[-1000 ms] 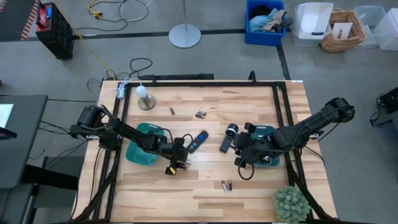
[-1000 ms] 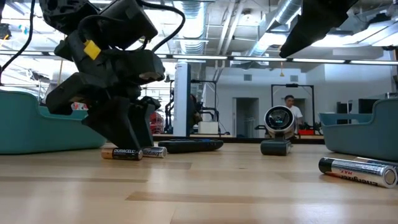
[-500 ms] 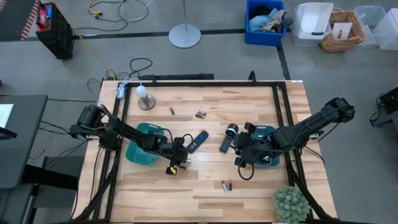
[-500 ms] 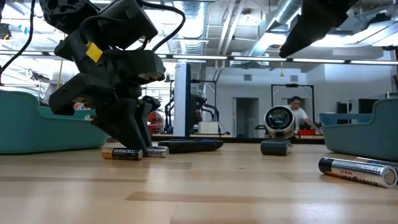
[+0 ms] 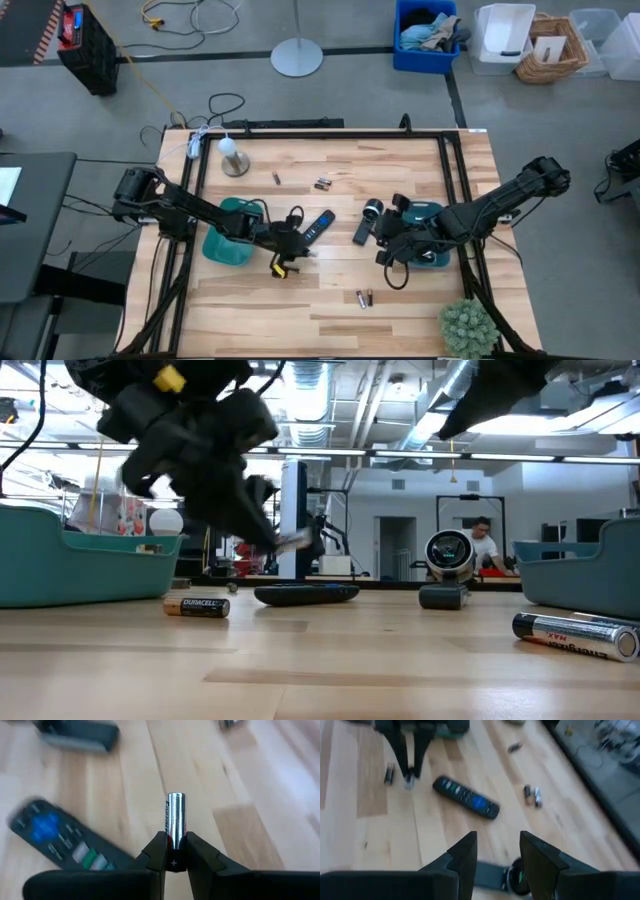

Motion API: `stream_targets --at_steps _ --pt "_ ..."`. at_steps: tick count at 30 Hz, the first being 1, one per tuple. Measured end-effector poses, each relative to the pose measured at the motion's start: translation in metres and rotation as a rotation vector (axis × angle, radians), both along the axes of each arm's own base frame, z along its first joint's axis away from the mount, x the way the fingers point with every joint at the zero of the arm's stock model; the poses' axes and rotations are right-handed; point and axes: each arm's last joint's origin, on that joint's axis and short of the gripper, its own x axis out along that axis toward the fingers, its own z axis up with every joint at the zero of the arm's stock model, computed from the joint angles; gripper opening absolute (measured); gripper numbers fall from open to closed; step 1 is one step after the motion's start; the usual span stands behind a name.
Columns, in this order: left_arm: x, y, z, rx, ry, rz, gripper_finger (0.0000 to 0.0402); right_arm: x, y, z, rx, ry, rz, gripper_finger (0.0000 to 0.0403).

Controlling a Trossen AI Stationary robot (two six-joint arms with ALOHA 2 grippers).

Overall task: Sort batteries
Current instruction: Put the silver battery into the blue bin

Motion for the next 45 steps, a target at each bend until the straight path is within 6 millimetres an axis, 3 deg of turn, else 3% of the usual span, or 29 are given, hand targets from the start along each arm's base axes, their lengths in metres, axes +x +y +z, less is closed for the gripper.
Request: stream_targets --at_steps 5,11,17,22,27,33,39,45 --pt "0.014 0.006 0.019 -0.025 -0.14 0.025 0.0043 0.001 -0.006 0.021 -0.017 -0.101 0.018 0.0163" --pt "0.041 0.022 0.05 -0.032 -0.303 0.067 0.0043 -0.006 -0.013 0.063 -0.057 -0.294 0.077 0.0173" --pt "0.09 0.031 0.062 -0.024 -0.354 0.062 0.0043 -0.026 -0.025 0.101 -0.069 -0.482 0.086 0.0194" --pt "0.134 0.039 0.07 -0.047 -0.41 0.038 0.0043 -0.043 -0.032 0.121 -0.073 -0.595 0.092 0.021" --pt "0.176 0.043 0.065 -0.068 -0.428 0.005 0.0043 -0.051 -0.034 0.129 -0.073 -0.639 0.095 0.0214" --pt "0.22 0.049 0.045 -0.111 -0.416 0.002 0.0043 -0.049 -0.033 0.127 -0.083 -0.626 0.099 0.0214" --pt "0.25 0.051 0.031 -0.137 -0.393 -0.011 0.0043 -0.046 -0.032 0.125 -0.087 -0.615 0.103 0.0214" --pt "0.267 0.057 0.017 -0.168 -0.36 -0.002 0.0043 -0.046 -0.032 0.125 -0.086 -0.614 0.102 0.0214"
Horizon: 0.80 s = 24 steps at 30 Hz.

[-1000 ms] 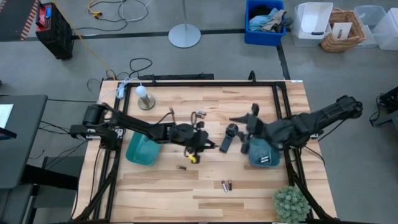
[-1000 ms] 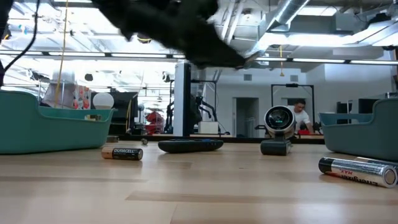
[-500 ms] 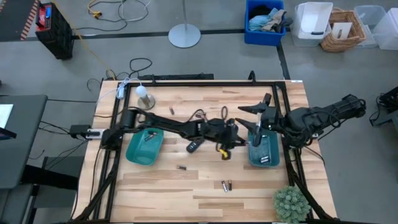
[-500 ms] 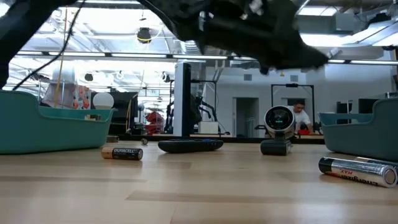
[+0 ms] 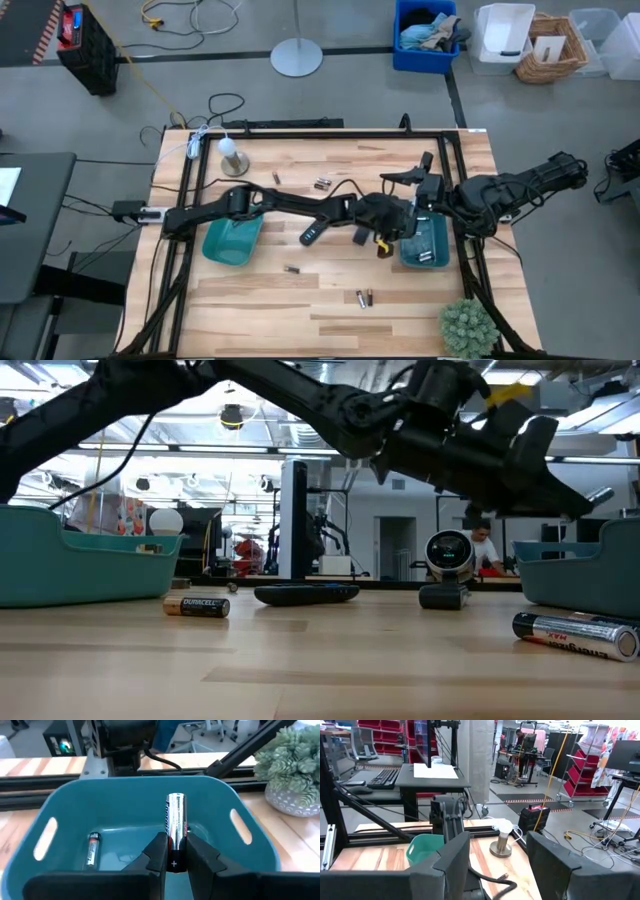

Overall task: Sort batteries
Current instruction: Put the silver battery into the blue bin, then put the brown battery into the green bin

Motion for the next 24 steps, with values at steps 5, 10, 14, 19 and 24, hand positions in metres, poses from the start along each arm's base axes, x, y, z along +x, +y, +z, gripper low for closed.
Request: stream_targets --at_steps 5,10,14,19,24 --pt "0.002 0.003 -0.001 -0.02 0.011 0.009 0.0089 0.0 0.0 0.0 0.001 0.001 0.0 0.0214" --pt "0.0 0.005 0.007 0.001 0.021 0.008 0.0142 0.0 0.0 0.0 0.0 0.002 0.0 0.0214" --pt "-0.005 0.005 0.018 0.043 0.046 -0.008 0.0159 0.0 0.0 -0.001 -0.001 0.006 0.0 0.0214" --pt "-0.02 0.006 0.039 0.08 0.033 0.01 0.0125 0.0 0.0 -0.001 -0.008 0.011 0.001 0.0214" --pt "-0.059 0.014 0.061 0.086 -0.025 0.045 0.0046 -0.001 0.002 0.0 -0.046 0.017 0.012 0.0214"
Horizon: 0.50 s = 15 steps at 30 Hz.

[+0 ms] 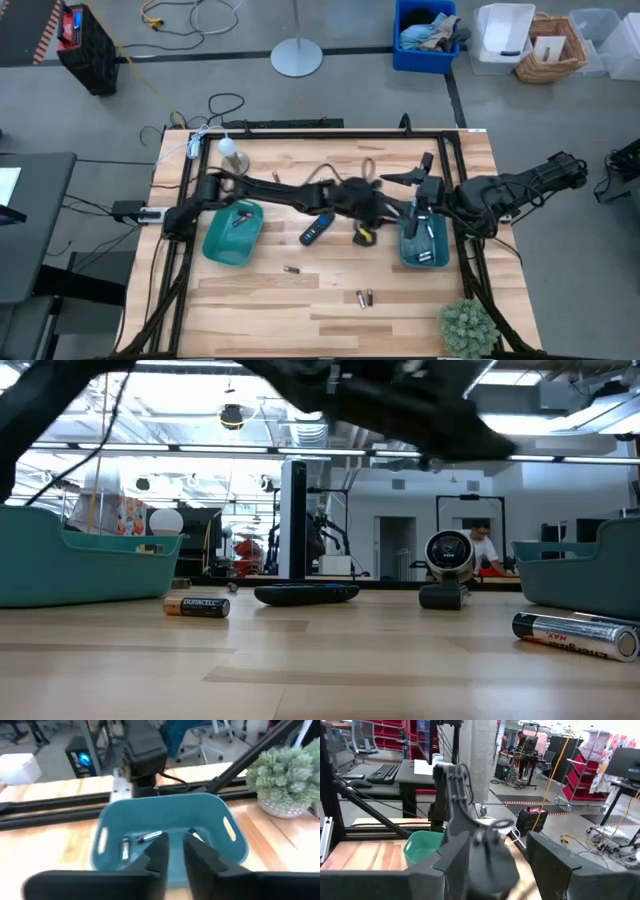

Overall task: Sort batteries
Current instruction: Put the brown battery into the green bin

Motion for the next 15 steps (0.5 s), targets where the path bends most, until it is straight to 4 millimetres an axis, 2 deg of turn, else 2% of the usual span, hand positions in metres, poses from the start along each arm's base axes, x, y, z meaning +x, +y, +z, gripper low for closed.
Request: stream_targets --at_steps 2,4,9,15 --pt "-0.021 0.004 0.003 -0.007 -0.028 0.014 0.0016 0.0 0.001 0.0 -0.01 0.0 0.003 0.0214" --pt "-0.047 0.007 0.003 -0.018 -0.047 0.036 0.0005 0.0 0.0 0.0 -0.016 0.002 0.003 0.0214" --pt "-0.119 0.003 0.01 -0.006 -0.083 0.075 0.0008 0.007 0.0 -0.005 -0.03 0.034 -0.011 0.0209" --pt "-0.202 -0.01 0.011 0.011 -0.032 0.112 0.0003 0.034 0.002 -0.024 -0.046 0.116 -0.047 0.0206"
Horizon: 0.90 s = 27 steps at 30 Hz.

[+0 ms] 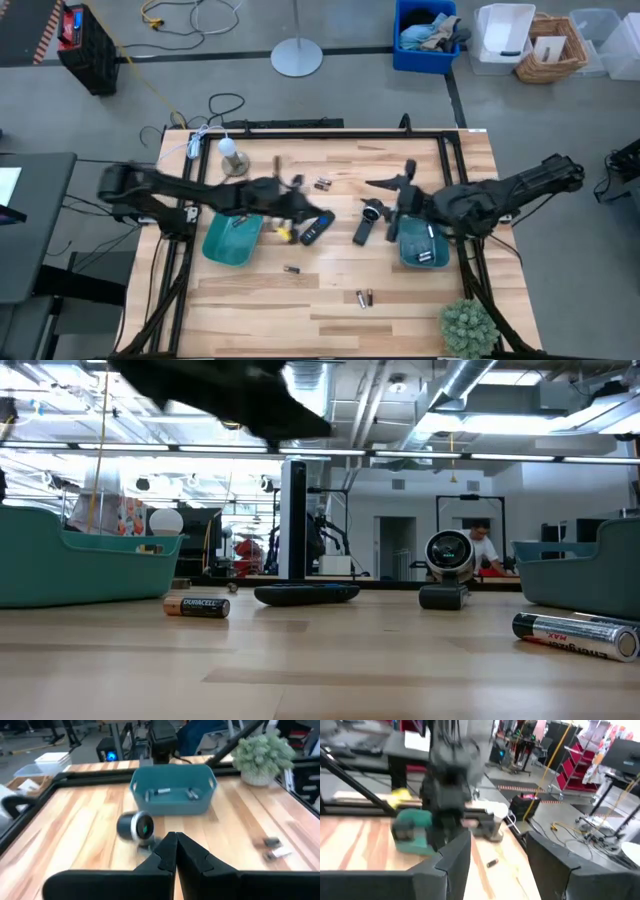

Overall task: Sort batteries
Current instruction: Put the brown battery into the green bin

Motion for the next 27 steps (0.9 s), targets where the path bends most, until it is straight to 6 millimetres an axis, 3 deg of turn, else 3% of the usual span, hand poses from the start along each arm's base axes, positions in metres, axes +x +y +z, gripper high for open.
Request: stream_targets --at_steps 5,12,21,27 --pt "-0.055 -0.01 0.005 -0.005 -0.04 0.08 0.0002 0.033 0.002 -0.027 0.039 0.08 -0.005 0.0205" --pt "-0.111 -0.016 0.008 -0.03 -0.139 0.111 0.0001 0.089 0.013 -0.078 0.141 0.145 0.128 0.0205" --pt "-0.151 -0.013 0.009 -0.043 -0.193 0.117 0.0001 0.146 0.02 -0.149 0.29 0.231 0.149 0.0205" --pt "-0.164 -0.012 0.009 -0.049 -0.234 0.115 0.0001 0.189 0.031 -0.177 0.303 0.346 0.172 0.0205"
